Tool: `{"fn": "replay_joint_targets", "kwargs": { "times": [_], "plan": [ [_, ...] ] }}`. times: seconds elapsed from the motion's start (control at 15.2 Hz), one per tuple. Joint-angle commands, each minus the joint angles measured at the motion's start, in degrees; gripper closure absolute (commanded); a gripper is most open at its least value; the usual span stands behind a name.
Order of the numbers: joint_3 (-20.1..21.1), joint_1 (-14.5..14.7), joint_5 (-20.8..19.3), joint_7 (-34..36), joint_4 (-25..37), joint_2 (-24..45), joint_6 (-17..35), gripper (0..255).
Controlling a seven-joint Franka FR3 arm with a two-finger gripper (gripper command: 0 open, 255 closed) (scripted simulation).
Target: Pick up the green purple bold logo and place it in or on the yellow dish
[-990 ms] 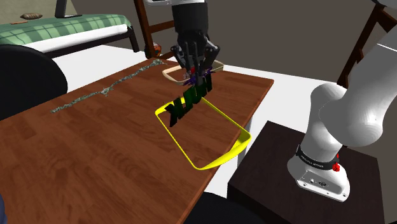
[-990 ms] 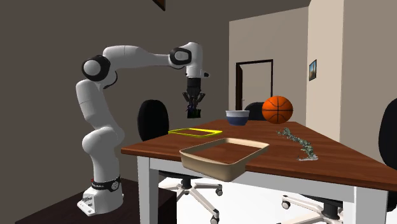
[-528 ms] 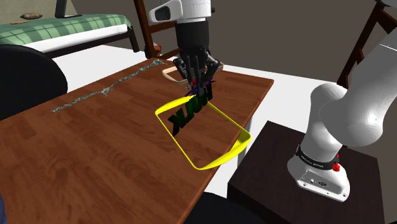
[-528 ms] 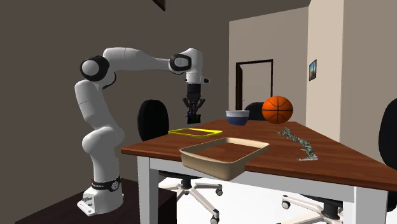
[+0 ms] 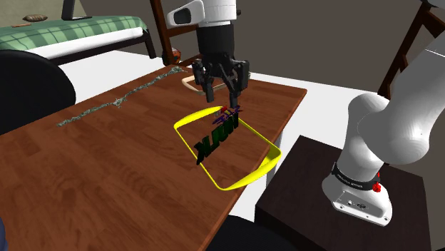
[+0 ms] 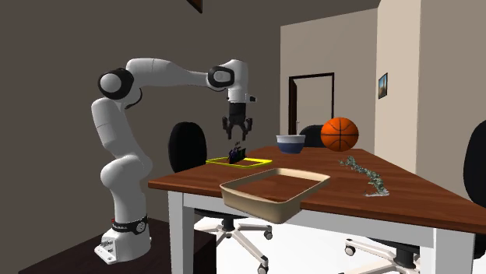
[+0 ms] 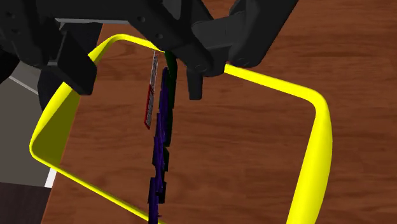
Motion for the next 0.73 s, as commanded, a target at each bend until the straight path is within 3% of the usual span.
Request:
{"fn": "replay_joint_targets", "kwargs": {
  "times": [0.0, 0.2, 0.46, 0.66],
  "plan": [
    [0.0, 0.0, 0.0, 0.0, 0.0, 0.0, 0.0, 0],
    [0.0, 0.0, 0.0, 0.0, 0.0, 0.0, 0.0, 0],
    [-0.6, -0.3, -0.5, 0.4, 9.4, 2.1, -7.3, 0],
    [-0.6, -0.3, -0.5, 0.4, 9.4, 2.1, -7.3, 0]
  ]
}}
